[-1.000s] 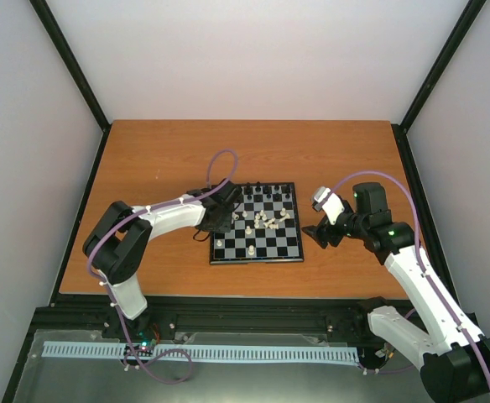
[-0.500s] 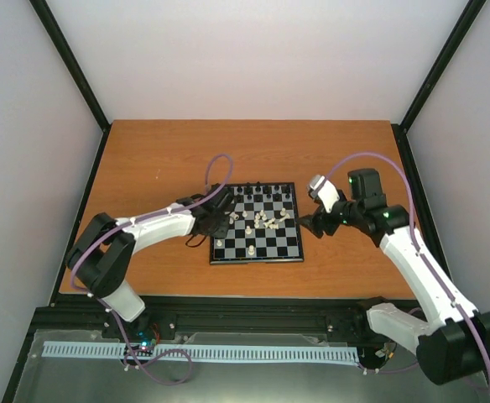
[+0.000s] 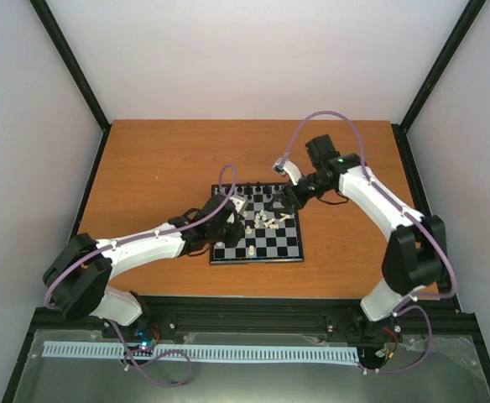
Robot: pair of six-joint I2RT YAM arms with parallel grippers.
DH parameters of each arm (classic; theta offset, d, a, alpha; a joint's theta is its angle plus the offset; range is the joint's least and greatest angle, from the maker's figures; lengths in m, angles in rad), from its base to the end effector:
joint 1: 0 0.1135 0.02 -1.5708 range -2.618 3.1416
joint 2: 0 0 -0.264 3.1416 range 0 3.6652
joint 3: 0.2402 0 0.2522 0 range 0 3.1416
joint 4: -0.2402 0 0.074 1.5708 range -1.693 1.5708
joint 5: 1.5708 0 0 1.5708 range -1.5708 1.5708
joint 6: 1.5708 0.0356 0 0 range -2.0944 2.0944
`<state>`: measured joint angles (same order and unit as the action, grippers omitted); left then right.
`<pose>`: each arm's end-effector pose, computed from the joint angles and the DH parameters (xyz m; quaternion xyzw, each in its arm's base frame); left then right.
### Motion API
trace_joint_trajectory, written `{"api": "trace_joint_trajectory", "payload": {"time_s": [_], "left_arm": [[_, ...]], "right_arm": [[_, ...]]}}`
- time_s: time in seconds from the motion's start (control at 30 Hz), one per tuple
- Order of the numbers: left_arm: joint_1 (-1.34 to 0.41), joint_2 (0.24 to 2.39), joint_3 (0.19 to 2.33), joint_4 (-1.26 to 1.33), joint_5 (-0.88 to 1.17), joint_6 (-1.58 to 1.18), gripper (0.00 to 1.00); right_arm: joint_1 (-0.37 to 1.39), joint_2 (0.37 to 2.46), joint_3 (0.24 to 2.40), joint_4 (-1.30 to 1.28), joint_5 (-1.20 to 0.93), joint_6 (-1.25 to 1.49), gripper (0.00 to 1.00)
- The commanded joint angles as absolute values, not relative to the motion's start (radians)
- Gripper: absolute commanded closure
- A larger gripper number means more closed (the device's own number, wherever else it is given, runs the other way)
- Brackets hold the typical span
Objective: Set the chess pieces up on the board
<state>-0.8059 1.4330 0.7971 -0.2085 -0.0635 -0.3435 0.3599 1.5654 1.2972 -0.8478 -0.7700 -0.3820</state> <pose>0.2019 -0.2071 0.1959 0.2031 0.9120 -0.1681 0.3142 0.2855 0.1339 0.2810 -0.4062 0.8108 0.3636 0.2130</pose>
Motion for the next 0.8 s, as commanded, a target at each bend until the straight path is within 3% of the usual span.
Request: {"api": "trace_joint_trajectory", "payload": {"time_s": [0.0,0.33,0.77], "left_arm": [[-0.836,1.394,0.775,-0.082,0.012,-0.273,0.92],[-0.870,1.317,0.729,-0.026,0.061,-0.244,0.91],[-0.870,1.285,0.712,-0.009,0.079,-0.242,0.91]], "right_arm": [[0.401,1.722,1.397,-0.997,-0.858,-0.331,0.25],[0.455,1.908,1.479,-1.074,-0.992,-0.316,0.36],[0.485,1.991,1.511,-1.138,-1.147,-0.354,0.49]]}}
